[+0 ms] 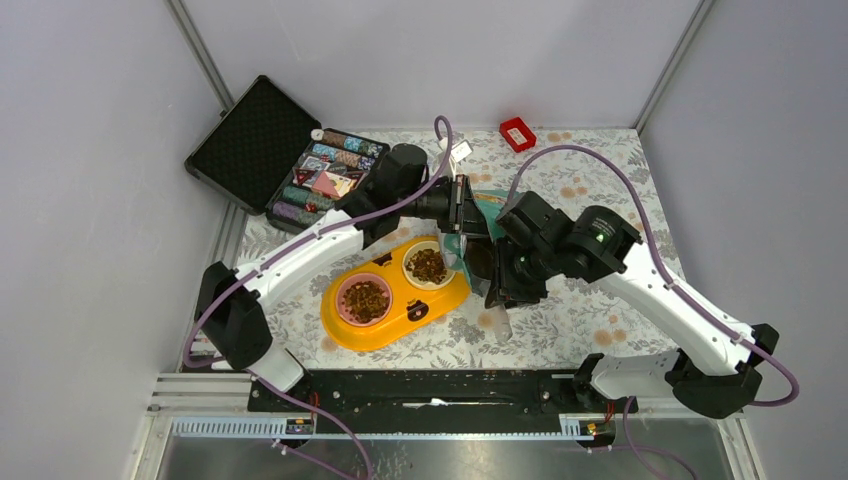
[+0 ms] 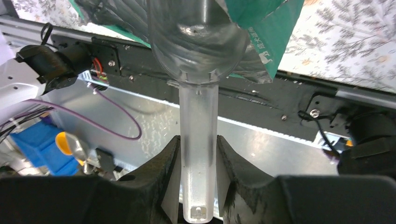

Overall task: Serve the pet food
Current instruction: Collect the pet food from the pet food bag.

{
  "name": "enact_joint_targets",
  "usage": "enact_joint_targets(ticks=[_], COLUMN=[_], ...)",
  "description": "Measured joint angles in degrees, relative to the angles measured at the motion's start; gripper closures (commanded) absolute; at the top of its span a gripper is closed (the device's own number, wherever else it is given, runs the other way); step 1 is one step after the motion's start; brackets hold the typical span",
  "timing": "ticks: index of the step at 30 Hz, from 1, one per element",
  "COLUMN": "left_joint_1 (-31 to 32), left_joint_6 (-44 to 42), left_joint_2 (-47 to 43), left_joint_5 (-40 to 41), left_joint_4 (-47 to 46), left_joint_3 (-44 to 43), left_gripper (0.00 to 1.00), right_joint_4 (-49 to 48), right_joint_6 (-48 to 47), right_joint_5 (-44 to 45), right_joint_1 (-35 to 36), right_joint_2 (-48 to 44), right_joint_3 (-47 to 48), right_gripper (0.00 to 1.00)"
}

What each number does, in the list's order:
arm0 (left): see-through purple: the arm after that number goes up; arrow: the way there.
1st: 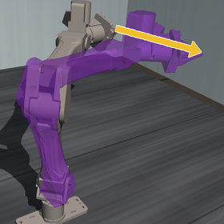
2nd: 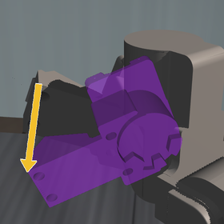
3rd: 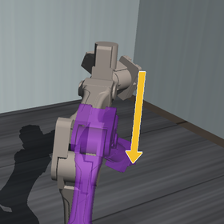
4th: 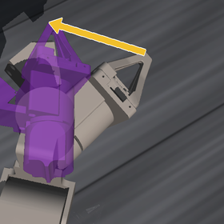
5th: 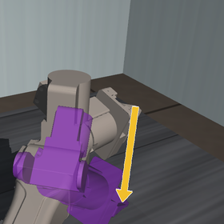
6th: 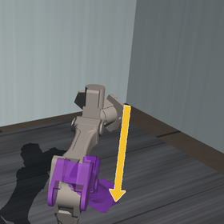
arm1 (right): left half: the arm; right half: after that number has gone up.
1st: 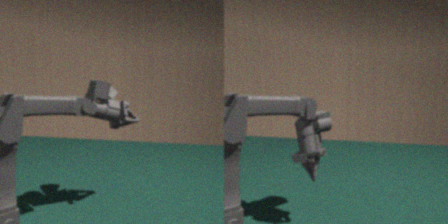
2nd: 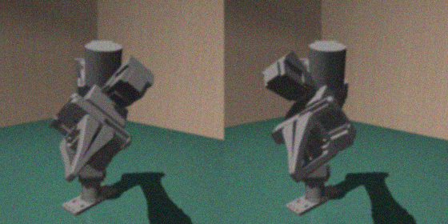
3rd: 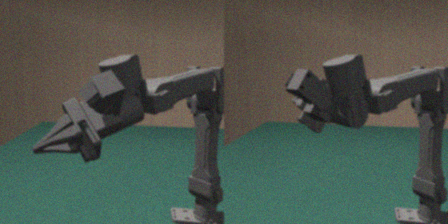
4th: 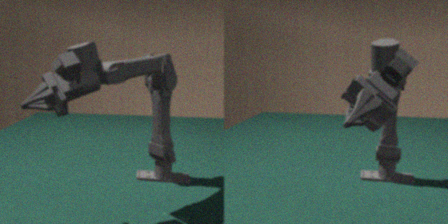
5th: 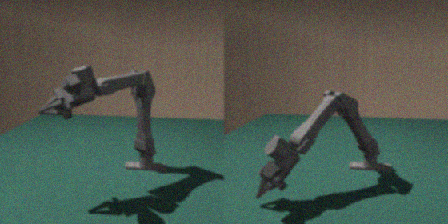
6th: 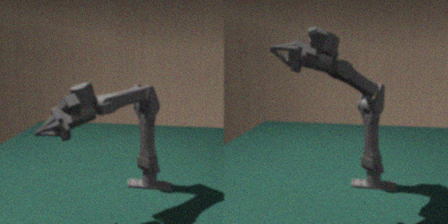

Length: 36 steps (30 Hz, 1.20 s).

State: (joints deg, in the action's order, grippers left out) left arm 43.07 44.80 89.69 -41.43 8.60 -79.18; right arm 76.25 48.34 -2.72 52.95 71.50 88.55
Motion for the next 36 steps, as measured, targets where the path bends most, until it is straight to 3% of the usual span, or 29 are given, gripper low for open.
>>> enact_joint_targets(ticks=[8,21,36], left_joint_1=[0.4,1.0,0.9], left_joint_6=[-2.0,-3.4,-6.0], left_joint_2=[-1.8,-2.6,-4.8], left_joint_5=[1.4,3.0,7.5], left_joint_4=[1.9,2.6,6.2], left_joint_3=[1.3,1.4,1.7], left_gripper=[1.00,1.00,1.00], right_joint_4=[-2.5,-9.6,-9.5], right_joint_6=[4.3,7.3,0.9], right_joint_5=[-8.9,-11.1,-21.6], right_joint_1=[-4.1,-9.9,-15.8], right_joint_2=[0.9,1.8,7.1], right_joint_3=[-3.6,-10.2,-9.0], right_gripper=[1.00,1.00,1.00])
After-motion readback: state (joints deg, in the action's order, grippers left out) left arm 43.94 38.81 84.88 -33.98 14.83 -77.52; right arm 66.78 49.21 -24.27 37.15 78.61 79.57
